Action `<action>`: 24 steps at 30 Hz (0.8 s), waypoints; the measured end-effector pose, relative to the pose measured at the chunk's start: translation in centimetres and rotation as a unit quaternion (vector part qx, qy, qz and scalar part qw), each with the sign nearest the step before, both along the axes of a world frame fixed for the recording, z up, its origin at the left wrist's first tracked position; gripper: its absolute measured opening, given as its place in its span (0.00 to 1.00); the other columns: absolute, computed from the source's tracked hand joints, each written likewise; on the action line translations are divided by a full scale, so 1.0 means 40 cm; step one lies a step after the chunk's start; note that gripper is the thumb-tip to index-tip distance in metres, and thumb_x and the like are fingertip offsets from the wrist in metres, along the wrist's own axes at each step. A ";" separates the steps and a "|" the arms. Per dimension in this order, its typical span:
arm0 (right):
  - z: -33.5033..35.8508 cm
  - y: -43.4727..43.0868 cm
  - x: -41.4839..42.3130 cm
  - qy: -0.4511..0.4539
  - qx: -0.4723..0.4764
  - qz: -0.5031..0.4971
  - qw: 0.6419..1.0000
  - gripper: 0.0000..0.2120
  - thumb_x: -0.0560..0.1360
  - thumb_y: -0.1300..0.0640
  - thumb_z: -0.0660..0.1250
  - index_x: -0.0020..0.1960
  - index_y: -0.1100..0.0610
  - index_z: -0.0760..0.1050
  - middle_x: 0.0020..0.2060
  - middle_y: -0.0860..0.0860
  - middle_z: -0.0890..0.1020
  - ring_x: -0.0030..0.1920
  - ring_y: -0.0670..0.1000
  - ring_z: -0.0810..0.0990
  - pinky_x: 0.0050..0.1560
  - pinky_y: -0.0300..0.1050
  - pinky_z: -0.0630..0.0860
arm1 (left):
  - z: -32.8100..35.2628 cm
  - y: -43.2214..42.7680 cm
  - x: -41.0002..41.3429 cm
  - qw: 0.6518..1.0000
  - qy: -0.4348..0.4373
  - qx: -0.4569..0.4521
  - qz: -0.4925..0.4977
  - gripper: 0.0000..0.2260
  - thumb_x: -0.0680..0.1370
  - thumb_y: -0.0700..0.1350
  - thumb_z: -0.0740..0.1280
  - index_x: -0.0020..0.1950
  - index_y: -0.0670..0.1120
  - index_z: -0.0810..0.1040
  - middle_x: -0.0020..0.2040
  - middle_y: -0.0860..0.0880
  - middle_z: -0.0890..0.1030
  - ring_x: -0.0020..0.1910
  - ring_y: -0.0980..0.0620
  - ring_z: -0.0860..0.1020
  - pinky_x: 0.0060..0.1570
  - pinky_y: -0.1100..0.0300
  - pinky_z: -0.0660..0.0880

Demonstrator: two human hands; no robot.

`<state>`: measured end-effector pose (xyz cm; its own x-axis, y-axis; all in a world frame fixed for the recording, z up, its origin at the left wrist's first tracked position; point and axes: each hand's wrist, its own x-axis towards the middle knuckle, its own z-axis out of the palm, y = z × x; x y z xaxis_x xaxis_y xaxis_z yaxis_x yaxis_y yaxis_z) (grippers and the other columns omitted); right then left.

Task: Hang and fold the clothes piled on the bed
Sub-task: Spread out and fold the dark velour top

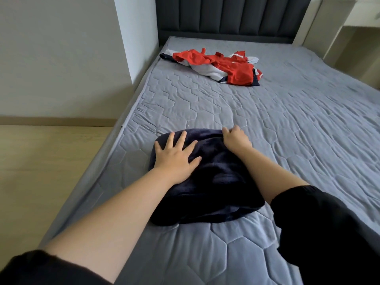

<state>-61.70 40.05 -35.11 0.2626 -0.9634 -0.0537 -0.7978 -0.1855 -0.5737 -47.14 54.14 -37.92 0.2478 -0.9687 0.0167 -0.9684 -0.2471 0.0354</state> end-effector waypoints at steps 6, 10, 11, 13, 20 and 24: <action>-0.024 0.104 0.020 0.040 -0.115 0.168 0.978 0.19 0.80 0.46 0.51 0.65 0.51 0.72 0.66 0.51 0.74 0.67 0.55 0.68 0.66 0.57 0.60 | 0.002 -0.003 -0.001 0.999 0.033 -0.019 0.011 0.24 0.80 0.62 0.45 0.77 0.62 0.51 0.79 0.54 0.43 0.77 0.47 0.41 0.71 0.35 0.44; -0.083 0.098 -0.017 0.052 -0.046 0.137 0.988 0.24 0.80 0.41 0.50 0.73 0.47 0.64 0.76 0.47 0.60 0.75 0.49 0.56 0.74 0.57 0.45 | -0.003 -0.002 0.027 0.975 0.201 -0.078 0.056 0.20 0.83 0.53 0.44 0.76 0.62 0.56 0.79 0.56 0.48 0.77 0.53 0.44 0.73 0.40 0.44; -0.081 0.096 -0.013 0.053 -0.046 0.141 0.988 0.25 0.79 0.41 0.50 0.74 0.47 0.63 0.76 0.47 0.60 0.76 0.49 0.55 0.74 0.56 0.45 | 0.000 -0.011 0.039 0.966 0.234 -0.077 0.083 0.20 0.83 0.53 0.44 0.76 0.62 0.56 0.79 0.55 0.49 0.77 0.52 0.45 0.73 0.39 0.46; -0.069 0.102 -0.005 0.060 -0.046 0.155 0.985 0.26 0.79 0.41 0.50 0.75 0.48 0.61 0.76 0.48 0.59 0.76 0.49 0.54 0.74 0.56 0.45 | 0.005 -0.024 0.058 0.951 0.276 -0.057 0.126 0.21 0.83 0.53 0.43 0.76 0.62 0.54 0.79 0.54 0.50 0.77 0.51 0.47 0.72 0.38 0.49; -0.023 0.193 0.033 0.152 -0.169 0.147 0.963 0.31 0.78 0.40 0.48 0.78 0.51 0.48 0.78 0.51 0.48 0.77 0.53 0.45 0.73 0.61 0.41 | -0.015 -0.028 0.049 0.968 0.207 -0.019 0.141 0.22 0.82 0.56 0.46 0.76 0.64 0.47 0.79 0.56 0.48 0.77 0.49 0.45 0.71 0.36 0.51; -0.065 0.241 0.007 0.118 -0.148 0.154 0.970 0.29 0.78 0.38 0.49 0.77 0.44 0.51 0.78 0.48 0.51 0.77 0.52 0.46 0.73 0.61 0.41 | -0.019 -0.022 0.050 0.968 0.208 -0.031 0.137 0.22 0.82 0.57 0.46 0.76 0.64 0.47 0.79 0.56 0.48 0.77 0.50 0.45 0.71 0.37 0.52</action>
